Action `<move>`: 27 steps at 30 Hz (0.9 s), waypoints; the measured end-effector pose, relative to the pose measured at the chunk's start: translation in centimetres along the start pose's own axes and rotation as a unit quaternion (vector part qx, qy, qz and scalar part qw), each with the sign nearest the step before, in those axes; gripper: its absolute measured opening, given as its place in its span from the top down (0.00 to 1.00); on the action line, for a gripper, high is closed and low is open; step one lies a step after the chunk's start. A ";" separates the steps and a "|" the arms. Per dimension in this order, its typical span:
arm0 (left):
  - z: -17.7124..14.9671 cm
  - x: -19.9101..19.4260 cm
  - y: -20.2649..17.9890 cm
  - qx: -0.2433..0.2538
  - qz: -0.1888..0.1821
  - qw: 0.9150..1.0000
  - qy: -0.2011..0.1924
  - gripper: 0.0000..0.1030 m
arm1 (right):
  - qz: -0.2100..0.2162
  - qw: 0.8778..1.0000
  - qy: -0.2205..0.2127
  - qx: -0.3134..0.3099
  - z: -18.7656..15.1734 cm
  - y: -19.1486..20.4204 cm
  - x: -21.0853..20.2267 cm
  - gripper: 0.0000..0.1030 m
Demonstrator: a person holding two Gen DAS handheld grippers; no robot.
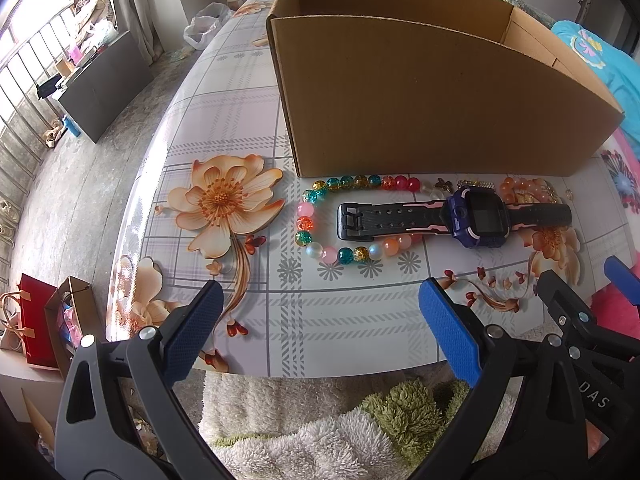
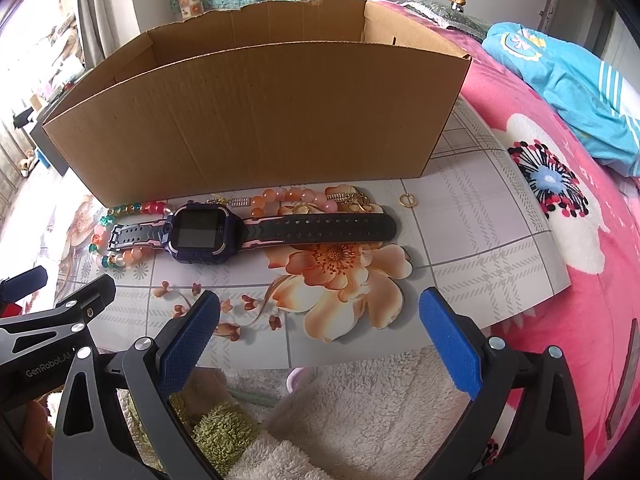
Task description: Organize jewelry
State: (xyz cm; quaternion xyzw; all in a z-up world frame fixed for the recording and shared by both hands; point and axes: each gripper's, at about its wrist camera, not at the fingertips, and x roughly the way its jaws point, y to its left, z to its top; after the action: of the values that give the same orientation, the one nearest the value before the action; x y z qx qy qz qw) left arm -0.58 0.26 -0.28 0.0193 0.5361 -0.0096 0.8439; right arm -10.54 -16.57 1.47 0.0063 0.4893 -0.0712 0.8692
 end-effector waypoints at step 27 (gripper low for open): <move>-0.3 -0.3 0.4 -0.002 0.003 1.000 -0.001 0.08 | 0.001 1.000 -0.007 0.005 0.0 -0.2 -0.4 0.05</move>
State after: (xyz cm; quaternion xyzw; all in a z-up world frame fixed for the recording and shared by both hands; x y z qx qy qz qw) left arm -1.01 0.66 -0.14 0.0189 0.5352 -0.0063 0.8445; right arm -10.77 -16.74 1.86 0.0108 0.4831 -0.0729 0.8724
